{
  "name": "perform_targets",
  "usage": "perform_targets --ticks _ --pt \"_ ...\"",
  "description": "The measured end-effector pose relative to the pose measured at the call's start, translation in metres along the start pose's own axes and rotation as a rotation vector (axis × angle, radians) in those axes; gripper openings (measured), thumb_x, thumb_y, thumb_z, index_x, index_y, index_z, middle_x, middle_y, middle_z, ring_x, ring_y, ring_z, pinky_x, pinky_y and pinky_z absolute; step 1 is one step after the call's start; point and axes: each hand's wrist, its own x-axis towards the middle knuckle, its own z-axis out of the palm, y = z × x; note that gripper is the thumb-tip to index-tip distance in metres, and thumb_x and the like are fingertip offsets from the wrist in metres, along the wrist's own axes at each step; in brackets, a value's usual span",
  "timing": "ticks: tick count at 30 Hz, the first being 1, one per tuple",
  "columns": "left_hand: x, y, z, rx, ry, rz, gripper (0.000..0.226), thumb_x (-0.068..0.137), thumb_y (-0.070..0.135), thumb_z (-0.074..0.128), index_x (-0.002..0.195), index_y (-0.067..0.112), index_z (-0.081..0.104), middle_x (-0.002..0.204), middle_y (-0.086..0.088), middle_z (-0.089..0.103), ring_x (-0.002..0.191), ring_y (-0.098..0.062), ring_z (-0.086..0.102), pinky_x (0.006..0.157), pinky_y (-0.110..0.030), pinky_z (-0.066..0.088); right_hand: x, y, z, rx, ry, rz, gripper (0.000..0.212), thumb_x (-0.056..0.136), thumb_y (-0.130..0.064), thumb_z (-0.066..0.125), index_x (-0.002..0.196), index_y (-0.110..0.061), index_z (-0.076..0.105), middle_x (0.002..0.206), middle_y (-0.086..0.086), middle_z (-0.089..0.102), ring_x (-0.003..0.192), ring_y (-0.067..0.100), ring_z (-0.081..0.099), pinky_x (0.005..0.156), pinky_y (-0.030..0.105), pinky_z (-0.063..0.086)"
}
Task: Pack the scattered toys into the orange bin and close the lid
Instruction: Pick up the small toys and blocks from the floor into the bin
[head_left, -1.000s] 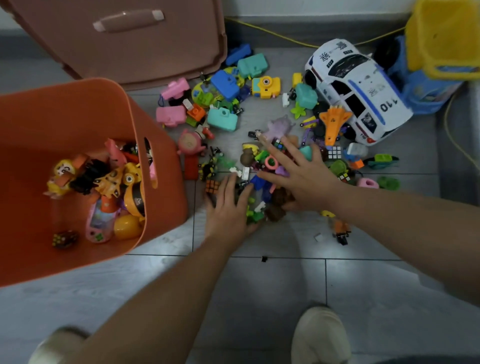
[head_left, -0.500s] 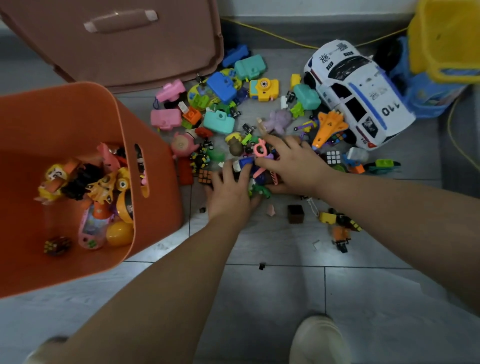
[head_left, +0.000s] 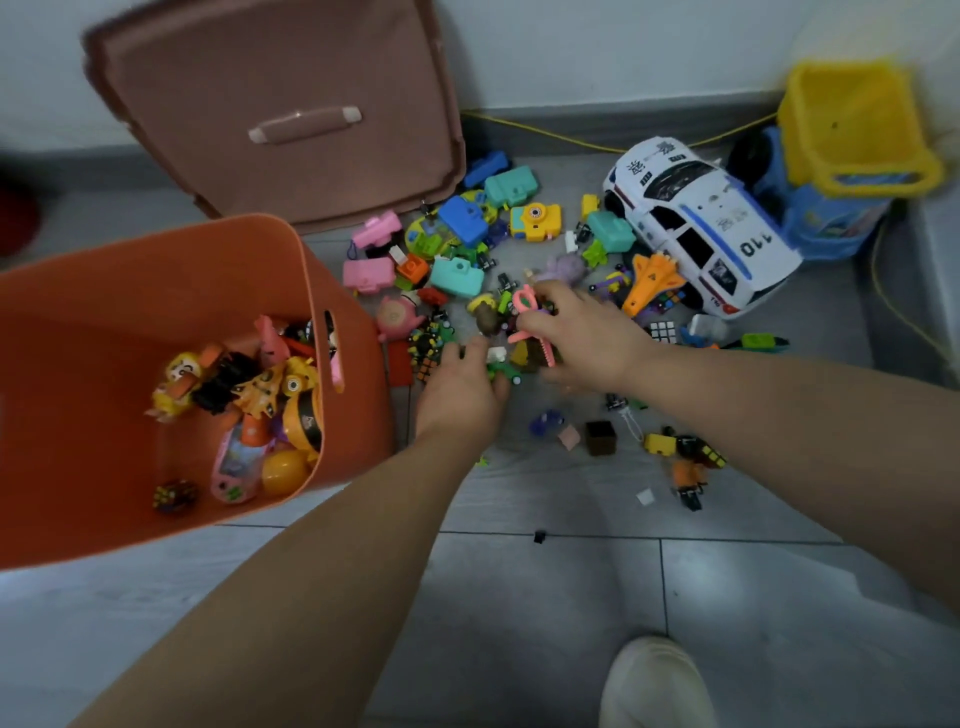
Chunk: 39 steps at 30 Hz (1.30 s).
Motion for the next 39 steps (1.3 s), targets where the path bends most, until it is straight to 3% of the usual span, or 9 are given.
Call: perform_targets --ticks 3,9,15,21,23,28,31,34,39 --pt "-0.005 0.011 -0.024 -0.039 0.086 0.026 0.04 0.094 0.03 0.052 0.132 0.019 0.047 0.123 -0.011 0.048 0.099 -0.038 0.056 0.069 -0.038 0.038 0.001 -0.008 -0.017 0.105 0.091 0.022 0.064 0.078 -0.048 0.074 0.131 -0.03 0.042 0.144 0.014 0.032 0.121 0.042 0.047 0.084 0.055 0.052" --pt "-0.006 0.019 -0.079 -0.077 0.201 0.076 0.04 0.094 0.029 0.051 0.133 0.019 0.047 0.126 -0.009 0.052 0.11 -0.032 0.054 0.075 -0.037 0.041 0.016 -0.036 -0.054 0.219 0.245 0.017 0.064 0.077 -0.036 0.077 0.131 -0.026 0.044 0.143 0.013 0.033 0.112 0.041 0.053 0.076 0.049 0.054" --pt "-0.02 0.014 -0.152 -0.083 0.383 0.094 0.037 0.093 0.029 0.052 0.128 0.016 0.051 0.118 -0.008 0.055 0.101 -0.028 0.054 0.074 -0.032 0.037 0.037 -0.065 -0.107 0.397 0.415 -0.018 0.061 0.073 -0.034 0.078 0.126 -0.022 0.049 0.14 0.01 0.037 0.112 0.032 0.055 0.083 0.042 0.054" --pt "-0.033 -0.024 -0.217 -0.132 0.546 -0.085 0.03 0.094 0.032 0.049 0.122 0.024 0.053 0.11 -0.001 0.057 0.098 -0.022 0.056 0.083 -0.039 0.048 0.063 -0.109 -0.149 0.508 0.527 -0.1 0.06 0.077 -0.032 0.078 0.131 -0.02 0.053 0.144 0.01 0.037 0.119 0.028 0.055 0.094 0.036 0.051" --pt "-0.038 -0.04 -0.233 -0.158 0.58 -0.147 0.026 0.093 0.033 0.047 0.117 0.024 0.055 0.106 -0.001 0.059 0.095 -0.022 0.057 0.082 -0.041 0.05 0.068 -0.13 -0.161 0.508 0.51 -0.16 0.06 0.08 -0.036 0.077 0.132 -0.024 0.051 0.145 0.006 0.037 0.119 0.024 0.054 0.092 0.03 0.048" --pt "-0.057 -0.08 -0.252 -0.205 0.616 -0.264 0.011 0.09 0.035 0.05 0.091 0.024 0.051 0.09 0.0 0.059 0.084 -0.023 0.059 0.073 -0.045 0.052 0.083 -0.187 -0.184 0.488 0.378 -0.301 0.06 0.08 -0.037 0.073 0.134 -0.028 0.047 0.146 0.006 0.036 0.117 0.025 0.054 0.091 0.035 0.051" --pt "-0.069 -0.106 -0.256 -0.167 0.603 -0.312 0.014 0.091 0.035 0.052 0.101 0.025 0.055 0.096 0.0 0.062 0.089 -0.022 0.06 0.076 -0.044 0.053 0.097 -0.223 -0.187 0.528 0.257 -0.34 0.07 0.081 -0.039 0.073 0.144 -0.027 0.042 0.146 0.007 0.037 0.119 0.025 0.054 0.093 0.031 0.046" --pt "-0.079 -0.133 -0.258 -0.136 0.572 -0.382 0.014 0.091 0.034 0.053 0.101 0.024 0.055 0.099 -0.001 0.062 0.09 -0.023 0.06 0.073 -0.041 0.05 0.109 -0.257 -0.181 0.601 0.154 -0.338 0.08 0.082 -0.039 0.073 0.15 -0.029 0.033 0.149 0.008 0.036 0.126 0.026 0.051 0.102 0.038 0.046" --pt "-0.097 -0.166 -0.259 -0.065 0.502 -0.48 0.034 0.087 0.026 0.06 0.121 0.023 0.058 0.119 -0.004 0.054 0.103 -0.025 0.056 0.082 -0.034 0.042 0.116 -0.307 -0.155 0.743 0.054 -0.347 0.086 0.078 -0.029 0.072 0.152 -0.034 0.029 0.154 0.008 0.033 0.132 0.029 0.048 0.105 0.038 0.045"
